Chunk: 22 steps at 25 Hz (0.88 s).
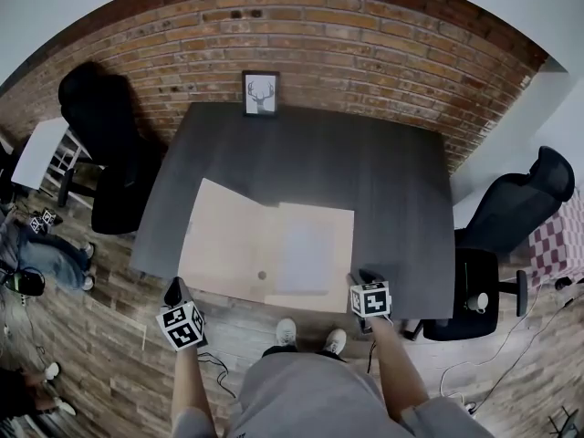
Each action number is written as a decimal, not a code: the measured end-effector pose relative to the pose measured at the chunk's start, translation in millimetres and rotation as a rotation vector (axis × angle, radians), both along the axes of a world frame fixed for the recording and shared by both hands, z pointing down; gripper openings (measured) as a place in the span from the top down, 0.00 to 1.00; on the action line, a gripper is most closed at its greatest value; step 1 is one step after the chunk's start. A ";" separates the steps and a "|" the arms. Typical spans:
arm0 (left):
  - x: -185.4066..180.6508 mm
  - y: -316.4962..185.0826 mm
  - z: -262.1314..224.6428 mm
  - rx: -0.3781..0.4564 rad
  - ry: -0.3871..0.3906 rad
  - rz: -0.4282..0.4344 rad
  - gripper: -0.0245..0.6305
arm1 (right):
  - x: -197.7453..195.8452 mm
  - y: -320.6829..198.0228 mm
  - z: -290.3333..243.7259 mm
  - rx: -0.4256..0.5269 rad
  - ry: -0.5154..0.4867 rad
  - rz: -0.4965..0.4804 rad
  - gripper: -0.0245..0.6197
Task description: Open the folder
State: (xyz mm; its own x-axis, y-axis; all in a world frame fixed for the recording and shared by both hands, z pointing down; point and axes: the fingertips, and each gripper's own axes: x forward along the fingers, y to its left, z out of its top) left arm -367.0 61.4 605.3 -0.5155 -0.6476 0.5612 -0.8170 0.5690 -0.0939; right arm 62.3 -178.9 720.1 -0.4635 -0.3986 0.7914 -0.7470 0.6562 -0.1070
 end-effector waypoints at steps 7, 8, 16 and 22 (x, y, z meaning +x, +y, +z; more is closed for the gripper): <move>-26.0 6.3 36.6 -0.095 0.026 -0.025 0.95 | 0.3 0.2 -0.5 -0.001 0.005 0.009 0.77; -29.0 7.0 41.6 -0.114 0.027 -0.023 0.95 | 0.3 0.2 -0.7 -0.002 0.006 0.010 0.77; -47.1 13.9 86.0 -0.228 0.064 -0.038 0.94 | -0.1 1.2 -0.6 -0.007 0.006 0.015 0.77; -53.6 15.8 108.6 -0.275 0.091 -0.052 0.94 | 0.4 0.1 -1.3 -0.004 0.009 0.015 0.77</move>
